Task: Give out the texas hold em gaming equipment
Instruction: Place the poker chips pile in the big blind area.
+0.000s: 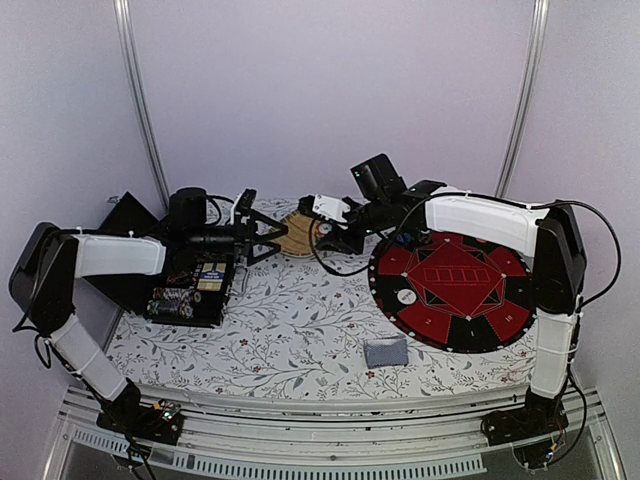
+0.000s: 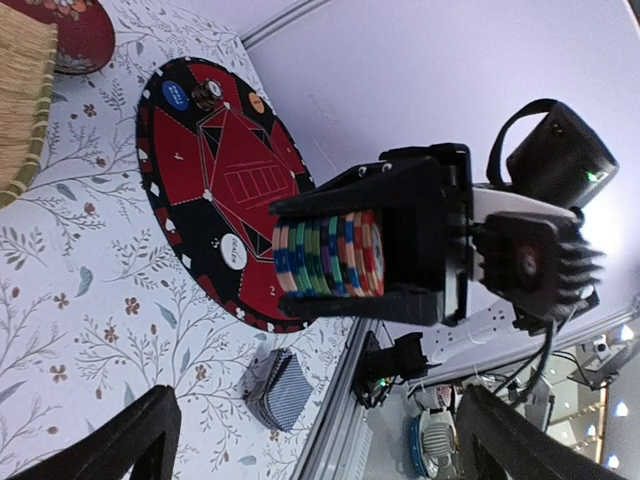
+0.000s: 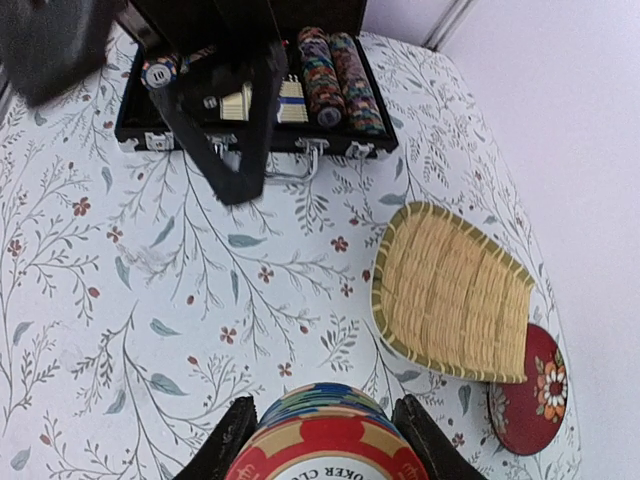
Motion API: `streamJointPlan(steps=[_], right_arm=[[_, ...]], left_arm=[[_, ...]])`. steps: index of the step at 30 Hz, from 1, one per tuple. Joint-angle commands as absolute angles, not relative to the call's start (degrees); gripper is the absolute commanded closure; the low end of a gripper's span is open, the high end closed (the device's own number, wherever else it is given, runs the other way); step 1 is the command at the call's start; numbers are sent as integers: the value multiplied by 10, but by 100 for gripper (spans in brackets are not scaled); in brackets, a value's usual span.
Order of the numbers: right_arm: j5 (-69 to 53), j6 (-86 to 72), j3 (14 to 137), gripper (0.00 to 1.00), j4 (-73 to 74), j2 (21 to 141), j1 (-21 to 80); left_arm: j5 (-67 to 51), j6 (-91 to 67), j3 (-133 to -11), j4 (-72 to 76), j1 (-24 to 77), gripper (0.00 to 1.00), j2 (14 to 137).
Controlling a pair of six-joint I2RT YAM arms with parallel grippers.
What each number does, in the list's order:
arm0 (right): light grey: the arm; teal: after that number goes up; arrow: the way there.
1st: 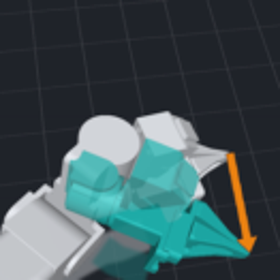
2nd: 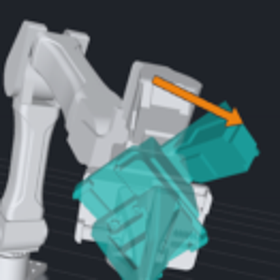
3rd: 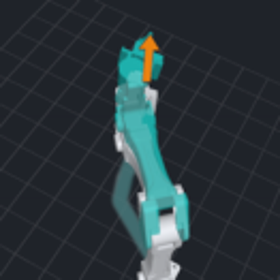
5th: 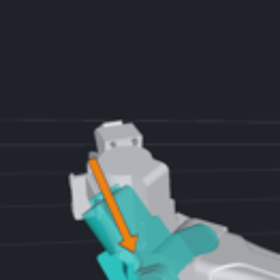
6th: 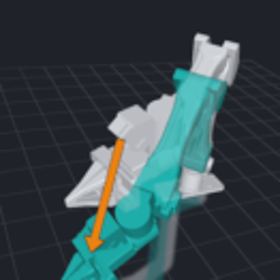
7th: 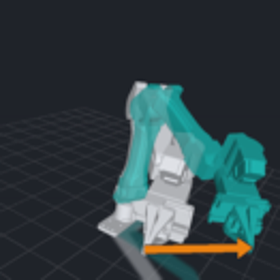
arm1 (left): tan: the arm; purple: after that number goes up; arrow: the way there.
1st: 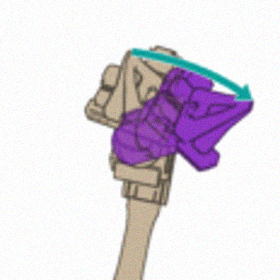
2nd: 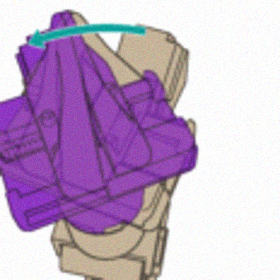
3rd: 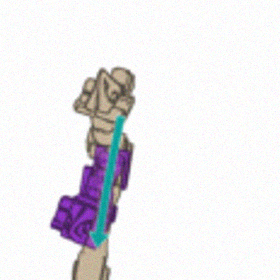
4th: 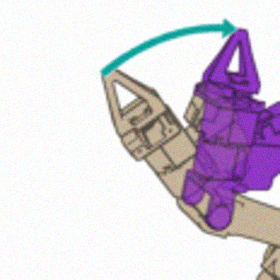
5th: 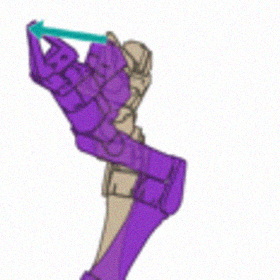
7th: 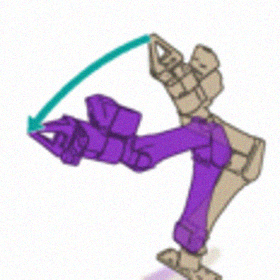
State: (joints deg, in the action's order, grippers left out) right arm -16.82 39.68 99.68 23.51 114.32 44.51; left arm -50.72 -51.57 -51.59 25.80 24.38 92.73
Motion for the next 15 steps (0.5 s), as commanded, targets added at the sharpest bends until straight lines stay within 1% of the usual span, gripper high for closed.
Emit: streamJointPlan(steps=[1,9,15], right_arm=[[-167,375,962,99,207,1093,411],[-157,346,860,99,169,1052,331],[-154,328,747,99,114,997,234]], left_arm=[[-495,-457,-527,185,219,2,892],[-477,-364,-557,52,169,2,858],[-396,-244,-615,-109,159,2,832]])
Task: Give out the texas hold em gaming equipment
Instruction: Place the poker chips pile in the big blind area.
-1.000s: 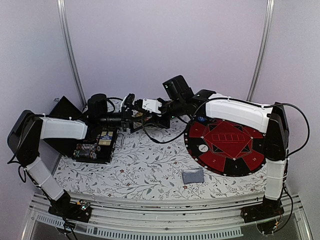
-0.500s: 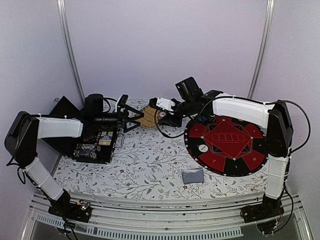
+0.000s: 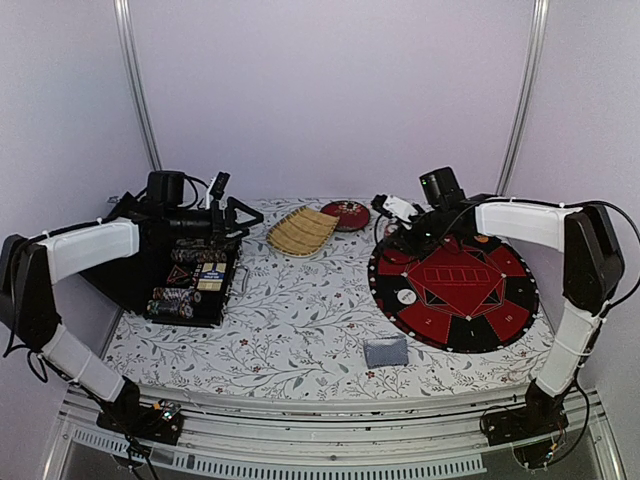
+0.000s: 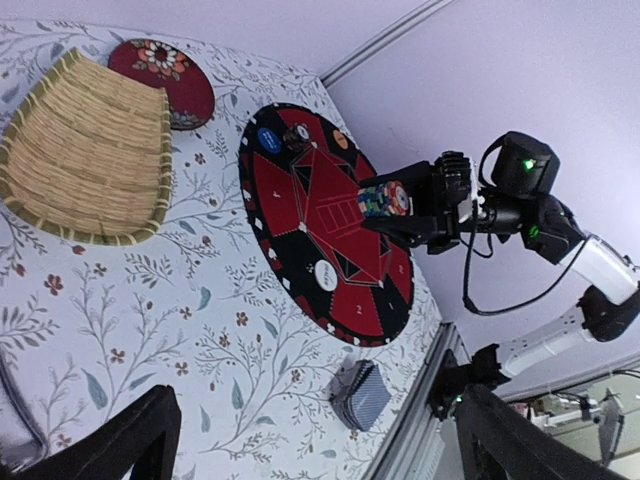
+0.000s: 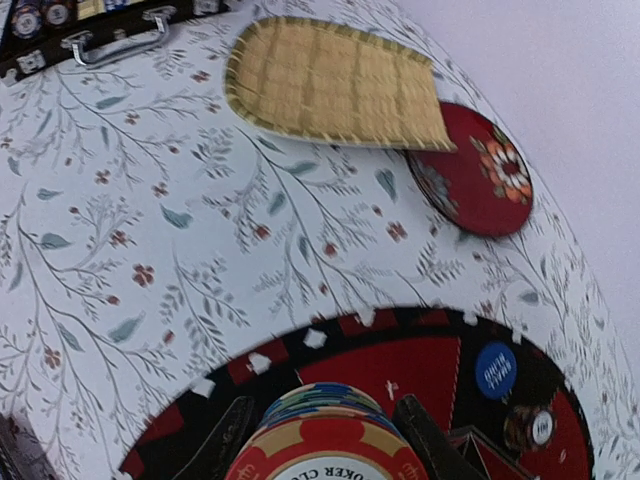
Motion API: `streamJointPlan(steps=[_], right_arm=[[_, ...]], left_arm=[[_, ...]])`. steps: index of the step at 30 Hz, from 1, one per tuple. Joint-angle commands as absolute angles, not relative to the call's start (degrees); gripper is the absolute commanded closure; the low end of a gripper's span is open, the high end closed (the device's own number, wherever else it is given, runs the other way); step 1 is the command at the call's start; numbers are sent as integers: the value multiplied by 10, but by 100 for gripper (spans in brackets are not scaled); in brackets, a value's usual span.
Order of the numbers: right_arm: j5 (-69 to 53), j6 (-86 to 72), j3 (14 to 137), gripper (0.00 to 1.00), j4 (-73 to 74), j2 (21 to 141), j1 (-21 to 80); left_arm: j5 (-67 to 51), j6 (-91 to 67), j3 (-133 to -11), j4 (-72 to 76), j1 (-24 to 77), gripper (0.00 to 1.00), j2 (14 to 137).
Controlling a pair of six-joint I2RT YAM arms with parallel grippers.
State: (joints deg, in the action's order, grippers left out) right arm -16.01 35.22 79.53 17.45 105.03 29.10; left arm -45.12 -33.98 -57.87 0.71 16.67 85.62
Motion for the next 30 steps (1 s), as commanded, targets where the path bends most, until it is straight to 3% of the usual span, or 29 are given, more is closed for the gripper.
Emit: streamJointPlan(steps=[1,13,30], right_arm=[[-154,325,733,99,108,991,218],[-141,304,616,99,20,968,42],[-120,291,651,99,-34,1095,-93]], left_arm=[[-384,-232,-622,-126,157,2,829],[-329,-168,-636,-195,143,2,805],[-316,-168,-635,-211,130,2,798]])
